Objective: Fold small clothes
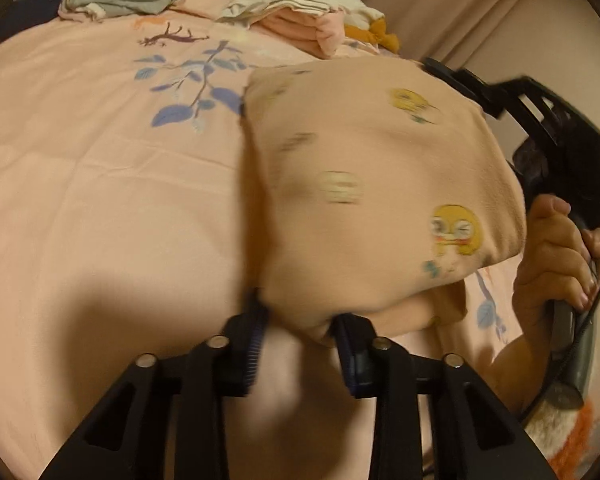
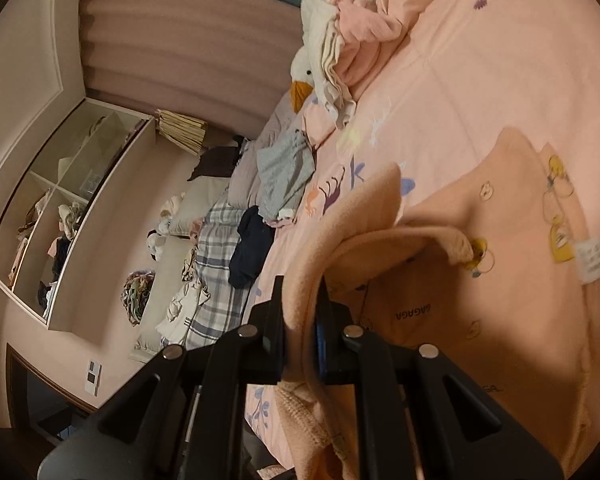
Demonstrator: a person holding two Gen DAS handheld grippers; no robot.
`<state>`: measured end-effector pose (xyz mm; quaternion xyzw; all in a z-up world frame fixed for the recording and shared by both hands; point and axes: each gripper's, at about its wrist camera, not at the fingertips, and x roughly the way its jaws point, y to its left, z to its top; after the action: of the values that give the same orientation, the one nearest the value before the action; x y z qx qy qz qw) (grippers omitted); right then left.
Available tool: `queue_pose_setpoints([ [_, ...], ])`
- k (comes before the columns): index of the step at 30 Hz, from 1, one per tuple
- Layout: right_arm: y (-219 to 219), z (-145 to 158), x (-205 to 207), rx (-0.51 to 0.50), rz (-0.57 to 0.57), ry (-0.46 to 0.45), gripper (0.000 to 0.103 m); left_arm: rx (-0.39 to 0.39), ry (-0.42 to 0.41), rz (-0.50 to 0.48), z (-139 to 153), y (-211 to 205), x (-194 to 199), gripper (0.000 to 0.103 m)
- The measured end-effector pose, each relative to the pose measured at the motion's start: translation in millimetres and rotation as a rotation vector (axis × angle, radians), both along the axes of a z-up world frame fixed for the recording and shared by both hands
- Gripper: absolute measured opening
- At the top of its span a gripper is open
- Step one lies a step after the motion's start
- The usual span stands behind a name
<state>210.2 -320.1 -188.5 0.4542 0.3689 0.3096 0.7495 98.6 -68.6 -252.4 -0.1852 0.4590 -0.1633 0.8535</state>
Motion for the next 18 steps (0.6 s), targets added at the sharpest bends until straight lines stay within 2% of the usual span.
queue_pose_setpoints([
  [6, -28, -1, -6, -0.073, -0.064, 0.005, 0.012, 0.107, -0.059, -0.040, 4, -11, -8, 0.030],
  [11, -55, -21, -14, -0.204, -0.138, 0.108, 0.012, 0.196, -0.103, -0.092, 7, -14, -23, 0.030],
  [14, -60, -38, -19, -0.340, -0.122, 0.191, 0.013, 0.208, -0.120, -0.103, 5, -13, -25, 0.030],
  [18, -70, -46, -21, -0.320, -0.127, 0.198, 0.013, 0.181, -0.100, -0.106, 6, -7, -24, 0.030],
])
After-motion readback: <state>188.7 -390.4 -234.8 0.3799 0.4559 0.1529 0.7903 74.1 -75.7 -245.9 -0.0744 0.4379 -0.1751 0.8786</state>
